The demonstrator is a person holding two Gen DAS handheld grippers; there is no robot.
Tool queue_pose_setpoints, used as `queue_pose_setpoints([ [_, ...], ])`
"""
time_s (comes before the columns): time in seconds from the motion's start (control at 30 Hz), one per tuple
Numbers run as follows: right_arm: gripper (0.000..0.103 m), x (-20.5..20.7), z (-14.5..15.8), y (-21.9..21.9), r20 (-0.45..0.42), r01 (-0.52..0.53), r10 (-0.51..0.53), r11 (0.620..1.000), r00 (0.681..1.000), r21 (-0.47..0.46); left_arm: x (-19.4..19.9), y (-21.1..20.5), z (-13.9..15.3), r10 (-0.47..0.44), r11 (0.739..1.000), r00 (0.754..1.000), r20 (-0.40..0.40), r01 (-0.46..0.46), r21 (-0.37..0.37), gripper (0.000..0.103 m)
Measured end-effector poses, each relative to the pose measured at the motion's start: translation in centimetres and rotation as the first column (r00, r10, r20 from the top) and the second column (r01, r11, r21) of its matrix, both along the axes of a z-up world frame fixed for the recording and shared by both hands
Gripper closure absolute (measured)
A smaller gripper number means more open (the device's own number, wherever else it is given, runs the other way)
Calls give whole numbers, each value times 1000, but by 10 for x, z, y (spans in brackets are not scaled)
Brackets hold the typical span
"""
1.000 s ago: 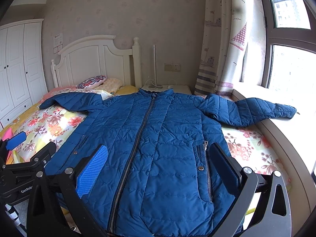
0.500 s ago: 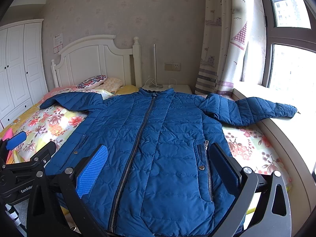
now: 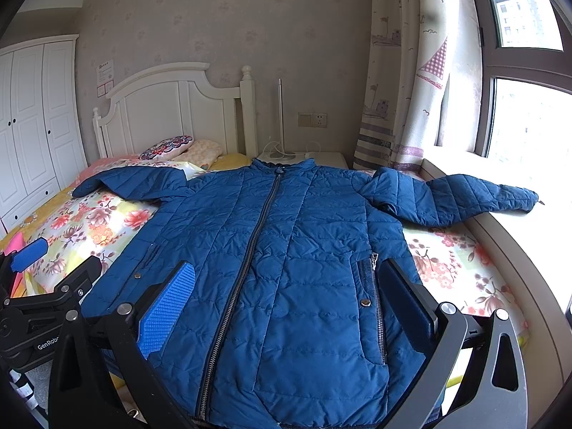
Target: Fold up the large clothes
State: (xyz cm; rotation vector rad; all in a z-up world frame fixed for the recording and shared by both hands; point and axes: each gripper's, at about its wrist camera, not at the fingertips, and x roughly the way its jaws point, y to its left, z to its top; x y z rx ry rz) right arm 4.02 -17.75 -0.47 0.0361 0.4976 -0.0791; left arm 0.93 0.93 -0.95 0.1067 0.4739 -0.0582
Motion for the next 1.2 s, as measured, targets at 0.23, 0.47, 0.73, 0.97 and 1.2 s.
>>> queue_pose_setpoints([
  [0.23, 4, 0, 0, 0, 0, 1, -1, 1000, 1000, 0, 0, 0, 1, 2, 1000, 1000, 0, -2, -2, 2],
  [0.47, 4, 0, 1, 0, -1, 0, 0, 1000, 1000, 1, 0, 0, 1, 2, 1000, 1000, 1, -2, -1, 2],
  [0.73, 4, -1, -1, 1, 0, 0, 0, 1000, 1000, 3, 0, 0, 1, 2, 1000, 1000, 2, -2, -1, 2],
  [0.97, 4, -1, -2, 2, -1, 1, -1, 1000, 1000, 5, -1, 0, 1, 1, 1000, 1000, 2, -1, 0, 2],
  [1.2, 4, 2, -4, -2, 2, 5, -5, 1000, 1000, 10, 1, 0, 0, -4, 1000, 1000, -6, 4, 1, 2],
])
